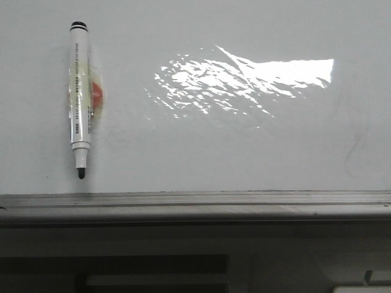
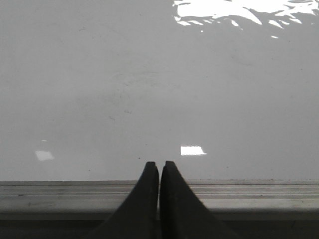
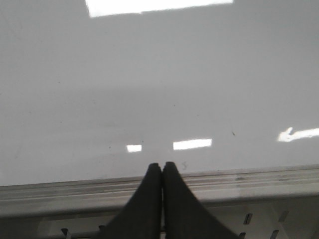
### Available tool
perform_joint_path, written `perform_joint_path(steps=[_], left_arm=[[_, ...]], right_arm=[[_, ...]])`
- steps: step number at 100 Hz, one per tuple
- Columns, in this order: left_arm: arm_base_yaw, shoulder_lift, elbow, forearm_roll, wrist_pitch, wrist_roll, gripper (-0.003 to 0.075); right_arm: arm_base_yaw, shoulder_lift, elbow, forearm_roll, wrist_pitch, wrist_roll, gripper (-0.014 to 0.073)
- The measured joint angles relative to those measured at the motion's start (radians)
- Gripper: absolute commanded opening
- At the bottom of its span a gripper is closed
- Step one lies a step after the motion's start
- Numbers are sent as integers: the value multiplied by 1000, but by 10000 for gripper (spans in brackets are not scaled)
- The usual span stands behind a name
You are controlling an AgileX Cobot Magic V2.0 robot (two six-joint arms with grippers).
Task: Write number 9 on whiteboard
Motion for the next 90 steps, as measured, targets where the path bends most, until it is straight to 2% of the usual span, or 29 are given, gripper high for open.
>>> perform_joint_path(steps=[53,90], left_arm=[[0,0,0,5,0,0,-20],[0,0,2,147,-17,0,-20]], right_arm=[[0,0,0,0,0,0,-62],[0,0,0,-32,2,0,-62]])
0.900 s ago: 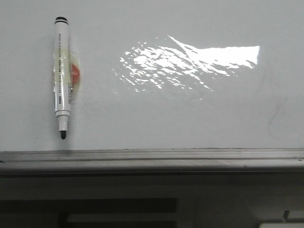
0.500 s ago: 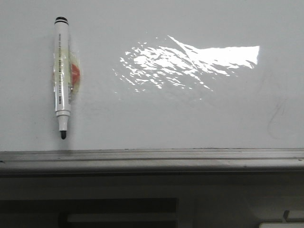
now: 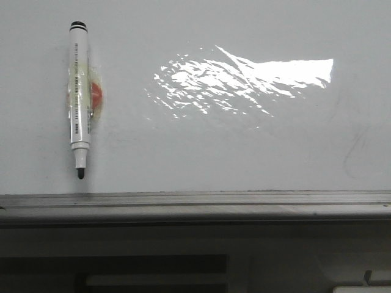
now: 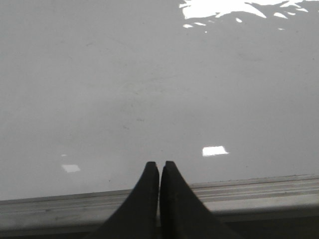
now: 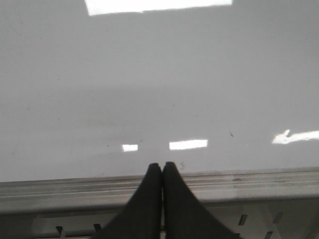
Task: Write number 9 on whiteboard
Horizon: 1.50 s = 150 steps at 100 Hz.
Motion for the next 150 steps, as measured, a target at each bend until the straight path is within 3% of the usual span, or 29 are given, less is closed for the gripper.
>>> perform_joint_path(steps=[43,65,75,94,103,121,150], left_arm=[[0,0,0,74,-111,0,-20],[0,0,0,76,-161,0,-20],[0,0,0,69,-206,0,-20],[0,0,0,46,-336,2,-20],[0,0,0,39,-397,2,-20],[0,0,-4,-25,-431,2,-21],[0,47,-130,-139,-218,0,-20]], right_arm=[[0,0,0,-43,-14,4,-62],[0,0,0,29,-59,12,-62],[0,0,0,36,-137,12,-62],[0,0,0,36,-437,15,-62],[0,0,0,36,-490,15,-62],[2,0,-21,36,-357,15,-62],[68,37,-179,133,-9,15,-61]])
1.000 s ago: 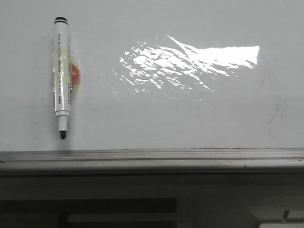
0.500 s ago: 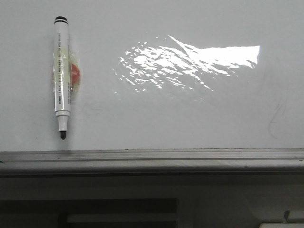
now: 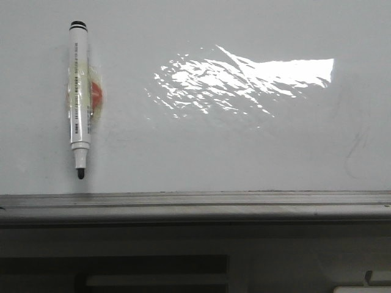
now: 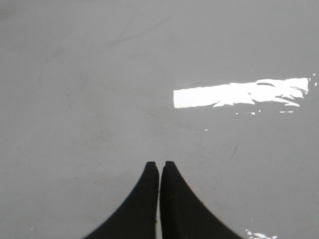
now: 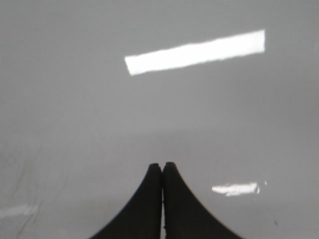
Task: Write number 9 on whiteboard
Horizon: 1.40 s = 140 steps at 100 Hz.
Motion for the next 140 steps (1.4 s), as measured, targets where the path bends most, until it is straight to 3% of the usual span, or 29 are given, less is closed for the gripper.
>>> perform_joint_path(steps=[21,44,79,106,140], left_arm=[[0,77,-22,-40,38,-2,2],[0,117,-22,-68,40,-2,352],[-27,127,-22,-102,-74,-2,370],[-292,289,-22,-74,-194,-2,370],[-678,609,-22,-278,-392,-4,369]], right_arm=[[2,134,-63,11,144,0,-61],[2,170,-65,15,164,0,-61],[2,170,-65,19,168,0,-61],[2,170,-65,19,166,0,-61],[2,170,-65,19,163,0,-61]])
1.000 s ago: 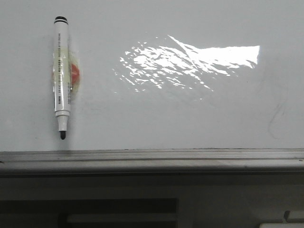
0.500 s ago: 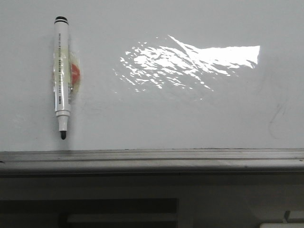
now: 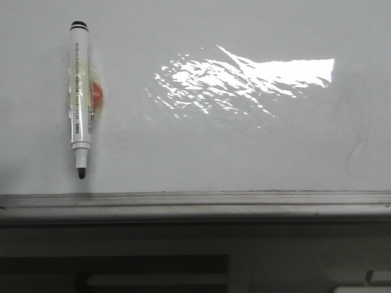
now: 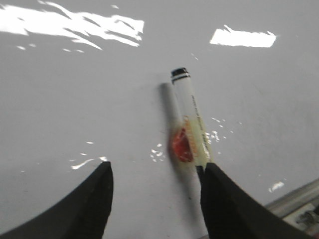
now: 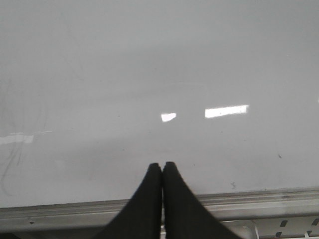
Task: Write number 9 on whiteboard
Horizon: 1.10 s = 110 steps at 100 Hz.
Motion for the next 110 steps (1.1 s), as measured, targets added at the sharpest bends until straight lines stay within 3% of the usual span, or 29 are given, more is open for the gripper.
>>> perform_joint_path(steps=[43,68,110], left_arm=[[-265,311,0,-100,-300,-61,368],[-280,449,-2,-148,-429,-80,368],[-284,566,-64,-151,-467,-92,368]], right_arm=[[0,0,0,0,0,0,-61],[0,0,0,0,-1,0,-61],[0,0,0,0,-1,0,-61]])
